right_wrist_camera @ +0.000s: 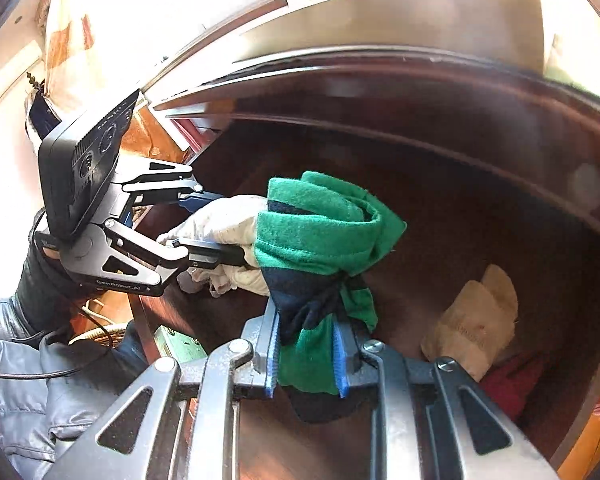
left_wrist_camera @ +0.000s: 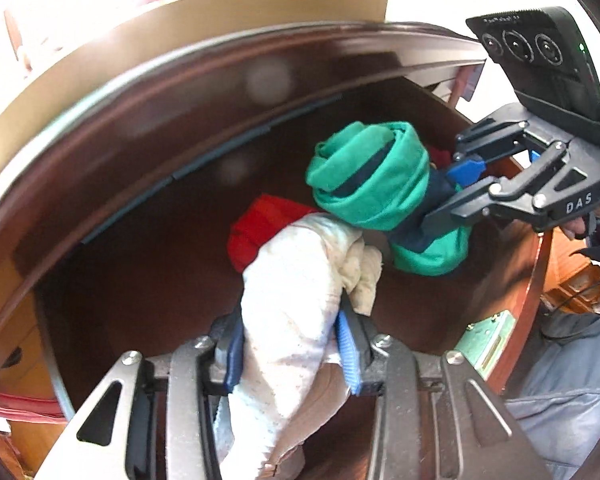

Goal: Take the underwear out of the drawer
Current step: 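Lift both garments out of the drawer and carry them over the beige tray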

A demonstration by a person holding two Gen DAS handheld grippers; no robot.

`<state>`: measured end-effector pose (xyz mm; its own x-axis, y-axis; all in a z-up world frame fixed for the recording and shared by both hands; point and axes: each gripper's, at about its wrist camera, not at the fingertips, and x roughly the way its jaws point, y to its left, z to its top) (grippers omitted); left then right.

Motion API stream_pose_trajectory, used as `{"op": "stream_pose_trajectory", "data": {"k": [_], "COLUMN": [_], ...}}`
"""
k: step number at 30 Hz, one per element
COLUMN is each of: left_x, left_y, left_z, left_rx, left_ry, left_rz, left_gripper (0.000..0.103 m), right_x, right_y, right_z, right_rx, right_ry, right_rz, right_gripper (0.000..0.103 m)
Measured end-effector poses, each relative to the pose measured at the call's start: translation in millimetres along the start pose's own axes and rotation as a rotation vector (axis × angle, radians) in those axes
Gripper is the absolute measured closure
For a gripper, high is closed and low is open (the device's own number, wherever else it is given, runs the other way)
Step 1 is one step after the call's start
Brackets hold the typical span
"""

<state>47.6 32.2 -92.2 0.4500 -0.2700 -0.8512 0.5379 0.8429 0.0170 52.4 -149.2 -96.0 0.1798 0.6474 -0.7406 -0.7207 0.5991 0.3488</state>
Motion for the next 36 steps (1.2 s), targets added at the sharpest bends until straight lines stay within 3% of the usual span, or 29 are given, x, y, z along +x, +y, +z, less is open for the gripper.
{"op": "stream_pose_trajectory", "data": {"k": [11,22,36], "left_x": [-26.7,-37.3,-53.9], "left_y": [-28.3,-4.7,-5.7], "left_z": [-15.2,-22.1,-40.5], "left_rx": [0.022,-0.05,-0.107], "left_ry": [-0.109,-0.199,-0.274], "left_rz": [0.132,0.165,0.272], "left_gripper": [0.066,0.066,0.066], "right_x": [-22.6,-38.3,-58.0], "right_y": [-1.1,-5.1,0.7], "right_z": [-11.0,-18.2,-28.0], "right_rx": [-0.017,-0.024,-0.049], "right_ry": [-0.105,-0.152,-0.209], "right_rz": [0.002,-0.011,-0.038], "right_gripper": [0.079,0.079,0.079]}}
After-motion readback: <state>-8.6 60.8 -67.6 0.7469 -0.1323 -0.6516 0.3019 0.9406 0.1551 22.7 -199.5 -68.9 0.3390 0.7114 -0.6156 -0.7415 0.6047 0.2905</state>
